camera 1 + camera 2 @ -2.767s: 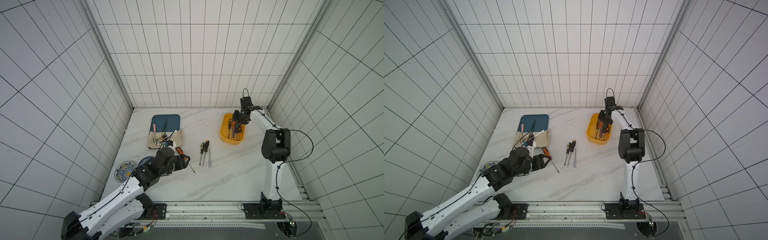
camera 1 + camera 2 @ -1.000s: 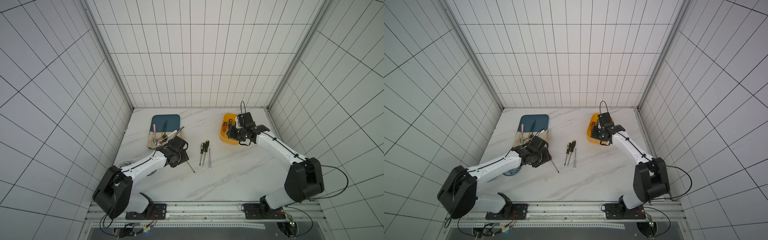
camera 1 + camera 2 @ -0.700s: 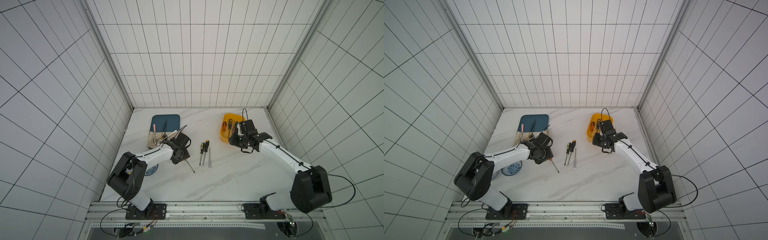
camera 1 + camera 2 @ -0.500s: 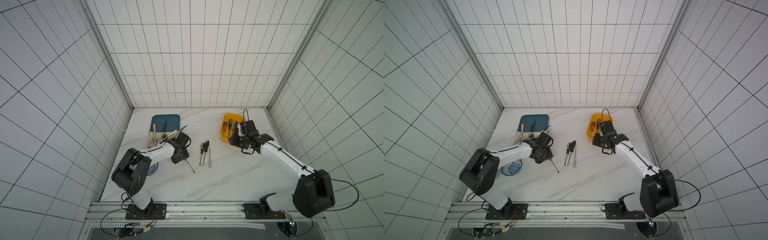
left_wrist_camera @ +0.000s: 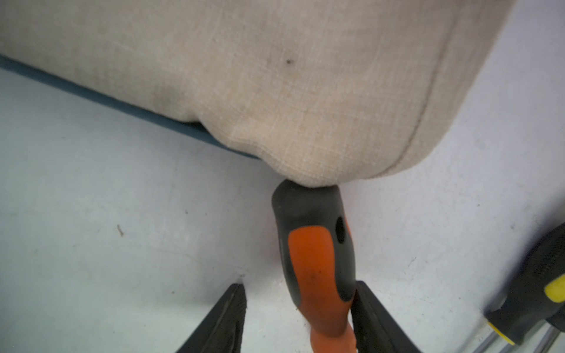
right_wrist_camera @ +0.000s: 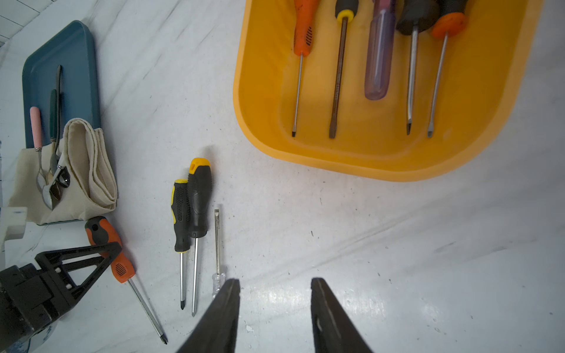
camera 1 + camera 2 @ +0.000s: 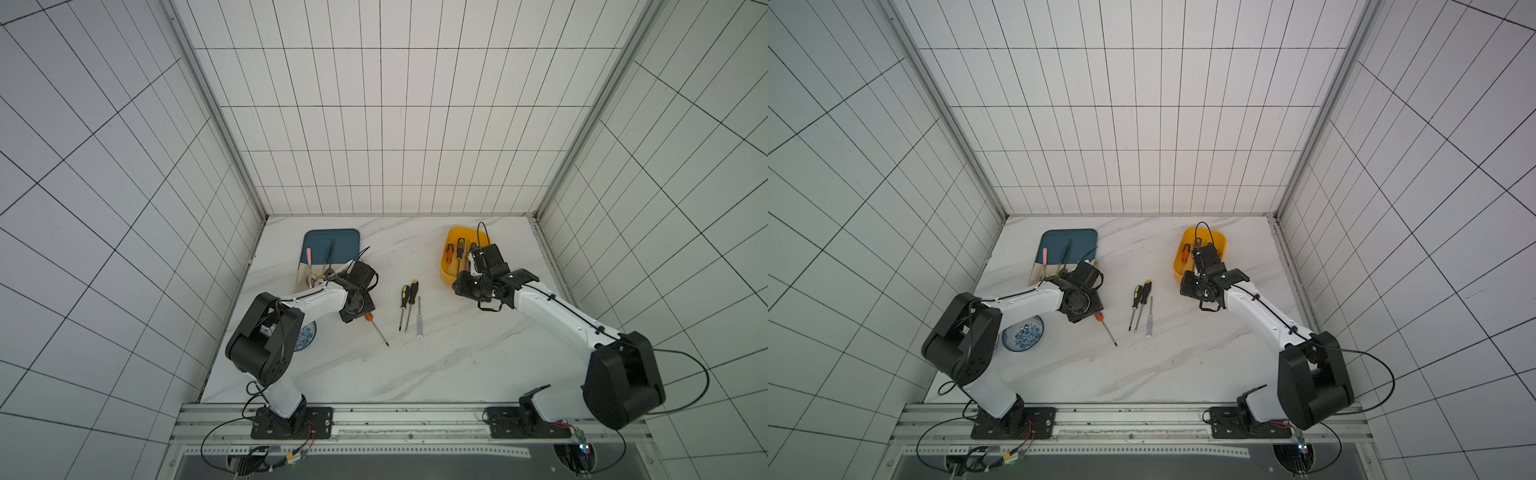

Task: Put the screwdriver on the desktop into the storage box
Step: Pick up the screwdriver from the center of the board.

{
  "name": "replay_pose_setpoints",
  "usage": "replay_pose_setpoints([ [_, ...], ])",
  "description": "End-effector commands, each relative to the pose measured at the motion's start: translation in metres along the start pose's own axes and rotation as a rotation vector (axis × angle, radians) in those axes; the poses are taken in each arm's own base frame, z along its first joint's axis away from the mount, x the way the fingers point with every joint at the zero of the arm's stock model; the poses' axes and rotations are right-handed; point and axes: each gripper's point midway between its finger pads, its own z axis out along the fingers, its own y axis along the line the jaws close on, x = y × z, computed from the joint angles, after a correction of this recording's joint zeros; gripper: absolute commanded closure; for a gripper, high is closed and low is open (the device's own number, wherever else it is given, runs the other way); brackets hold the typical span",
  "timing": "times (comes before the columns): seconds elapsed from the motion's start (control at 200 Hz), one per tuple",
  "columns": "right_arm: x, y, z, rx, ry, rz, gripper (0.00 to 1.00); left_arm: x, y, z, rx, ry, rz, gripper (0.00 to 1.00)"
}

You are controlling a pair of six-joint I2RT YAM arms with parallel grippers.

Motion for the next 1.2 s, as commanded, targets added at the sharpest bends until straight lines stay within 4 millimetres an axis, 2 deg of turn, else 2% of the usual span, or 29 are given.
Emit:
replay_pose_setpoints([
  [0.0, 0.01, -0.006, 0.006, 0.032, 0.012, 0.0, 0.58, -0.012, -0.004, 0.006, 0.0, -0.031, 0.014, 0.45],
  [0.155, 0.014, -0.005, 0.005, 0.035, 0.016, -0.01, 0.58, -0.008, -0.006, 0.009, 0.019, -0.013, 0.011, 0.54],
  [0.37, 0.023, -0.004, 0.004, 0.04, 0.026, -0.02, 0.58, 0.002, -0.008, 0.01, 0.055, 0.024, 0.0, 0.77],
  [0.48, 0.026, -0.002, 0.001, 0.043, 0.029, -0.035, 0.58, 0.004, -0.012, -0.002, 0.102, 0.021, -0.008, 0.92],
  [0.6, 0.027, 0.009, -0.003, -0.003, 0.023, -0.056, 0.58, 0.007, -0.018, -0.021, 0.162, 0.018, -0.013, 1.0],
  [0.799, 0.028, 0.049, -0.016, -0.207, 0.021, -0.096, 0.54, 0.005, -0.03, -0.062, 0.255, -0.05, 0.007, 1.0],
  [1.044, 0.044, 0.123, -0.035, -0.58, 0.09, -0.173, 0.52, 0.0, -0.072, -0.124, 0.497, -0.149, 0.077, 1.0],
  [1.194, 0.052, 0.162, -0.042, -0.726, 0.125, -0.213, 0.52, 0.003, -0.094, -0.157, 0.634, -0.189, 0.108, 1.0],
])
